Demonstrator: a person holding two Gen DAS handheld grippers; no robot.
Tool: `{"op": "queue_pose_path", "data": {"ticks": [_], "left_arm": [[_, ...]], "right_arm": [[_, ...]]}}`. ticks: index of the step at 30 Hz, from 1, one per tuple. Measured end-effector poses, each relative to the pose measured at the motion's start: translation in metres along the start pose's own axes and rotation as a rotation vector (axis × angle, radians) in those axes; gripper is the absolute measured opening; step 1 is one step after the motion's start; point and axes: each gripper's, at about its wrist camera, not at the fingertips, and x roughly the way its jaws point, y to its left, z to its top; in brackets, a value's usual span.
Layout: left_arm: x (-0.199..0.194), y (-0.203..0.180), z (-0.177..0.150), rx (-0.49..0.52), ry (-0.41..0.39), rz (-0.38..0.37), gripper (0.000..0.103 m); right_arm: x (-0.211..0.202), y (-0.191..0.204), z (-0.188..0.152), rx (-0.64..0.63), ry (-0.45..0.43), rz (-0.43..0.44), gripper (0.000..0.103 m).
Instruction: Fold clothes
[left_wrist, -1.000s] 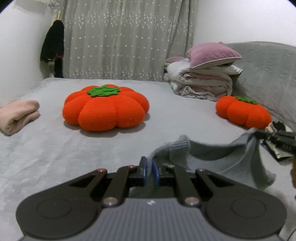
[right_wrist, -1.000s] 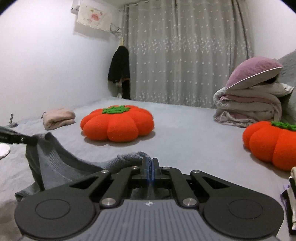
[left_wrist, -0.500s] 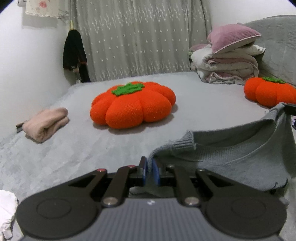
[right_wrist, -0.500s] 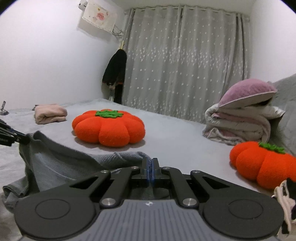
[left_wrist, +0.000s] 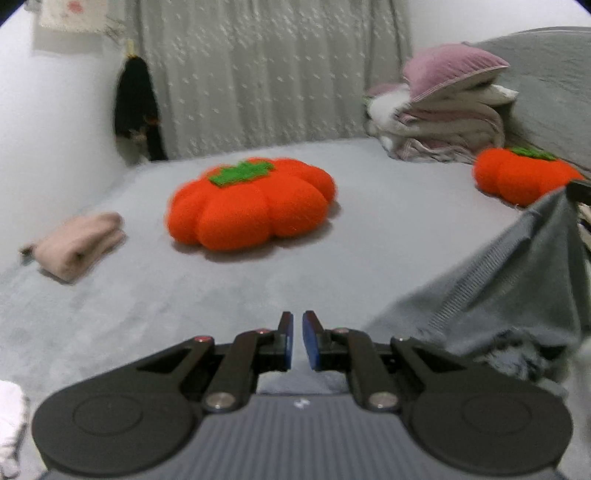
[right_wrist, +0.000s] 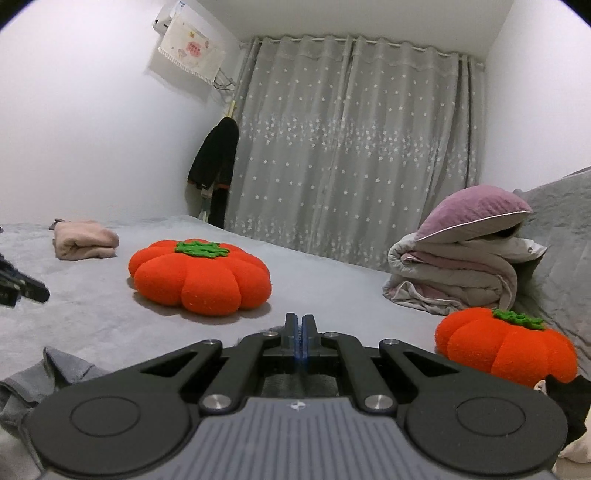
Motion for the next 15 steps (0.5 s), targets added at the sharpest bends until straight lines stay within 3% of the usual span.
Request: {"op": "queue_pose_path", "data": {"ticks": [4, 8, 11, 15], "left_arm": [[0.012, -0.002, -0.005, 0.030, 0.028, -0.046, 0.012], [0.025, -0.011, -0.009, 0.092, 0.032, -0.085, 0.024], [0.035, -0.023, -0.014, 0.180, 0.021, -0.140, 0.035], [0.047, -0.046, -0.023, 0.339, -0.008, -0.178, 0.037]], "right_arm": [[-0.002, -0.007, -0.004, 0.011, 0.021, -0.011, 0.003], [-0.002, -0.010, -0.008, -0.003, 0.049, -0.012, 0.003], [-0.001, -0.012, -0.012, -0.012, 0.066, -0.007, 0.003], [0.000, -0.016, -0.016, -0.012, 0.086, -0.011, 0.003]]}}
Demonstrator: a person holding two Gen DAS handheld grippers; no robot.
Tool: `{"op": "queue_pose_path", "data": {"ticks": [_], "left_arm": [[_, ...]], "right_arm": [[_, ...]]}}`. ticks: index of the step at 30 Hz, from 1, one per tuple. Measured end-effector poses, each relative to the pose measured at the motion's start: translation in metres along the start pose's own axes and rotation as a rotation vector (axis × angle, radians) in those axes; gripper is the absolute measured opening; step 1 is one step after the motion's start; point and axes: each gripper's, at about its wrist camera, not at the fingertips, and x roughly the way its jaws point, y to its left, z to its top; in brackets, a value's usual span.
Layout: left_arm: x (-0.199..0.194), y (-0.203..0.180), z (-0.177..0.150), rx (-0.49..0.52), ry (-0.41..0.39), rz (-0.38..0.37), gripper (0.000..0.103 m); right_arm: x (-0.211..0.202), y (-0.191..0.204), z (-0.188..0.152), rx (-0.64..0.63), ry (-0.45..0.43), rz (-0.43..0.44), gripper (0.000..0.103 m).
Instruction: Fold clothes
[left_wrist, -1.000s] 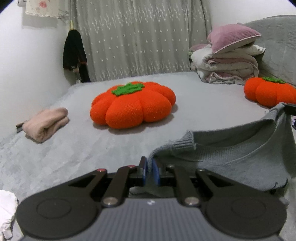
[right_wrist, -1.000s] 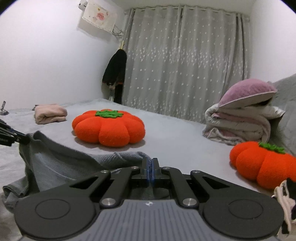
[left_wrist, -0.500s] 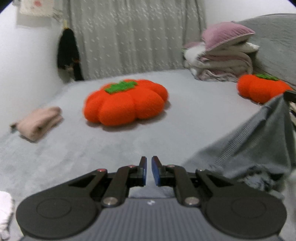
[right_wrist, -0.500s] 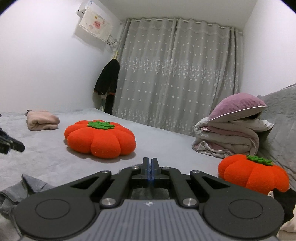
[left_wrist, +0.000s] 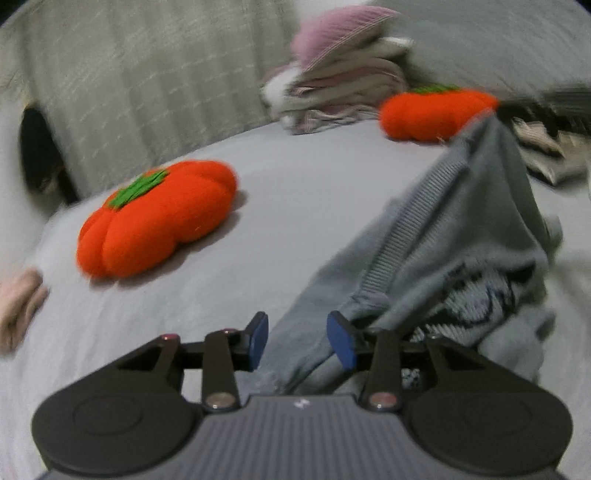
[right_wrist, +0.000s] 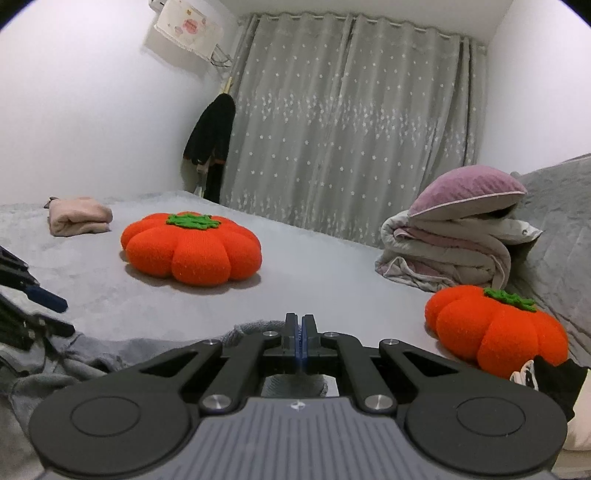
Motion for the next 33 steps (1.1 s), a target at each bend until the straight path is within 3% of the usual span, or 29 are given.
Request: {"op": "queue_pose_path", "data": {"ticks": [7, 9, 13, 15, 17, 19, 33], "left_arm": [[0.026, -0.025, -0.003, 0.135, 0.013, -0.053, 0.039], [0.030, -0.028, -0.004, 0.159, 0.019, -0.049, 0.045], [0.042, -0.030, -0.004, 0.181, 0.037, -0.031, 0.045], [0.047, -0.029, -0.005, 0.175, 0.056, -0.039, 0.040], [0.051, -0.030, -0.008, 0.178, 0.074, -0.043, 0.016], [0.050, -0.029, -0.009, 0.174, 0.080, -0.041, 0.009], [-0.019, 0.072, 0.017, -0.292, -0.159, 0.073, 0.007]], "right_arm": [[0.002, 0.002, -0.003, -0.003, 0.019, 0.022, 0.003], [0.003, 0.003, -0.004, -0.007, 0.025, 0.029, 0.003], [0.004, 0.004, -0.006, -0.010, 0.033, 0.036, 0.003], [0.004, 0.005, -0.006, -0.013, 0.034, 0.036, 0.003], [0.004, 0.006, -0.007, -0.015, 0.035, 0.037, 0.003], [0.005, 0.007, -0.007, -0.023, 0.037, 0.032, 0.003], [-0.006, 0.000, -0.001, -0.049, -0.022, -0.032, 0.003]]}}
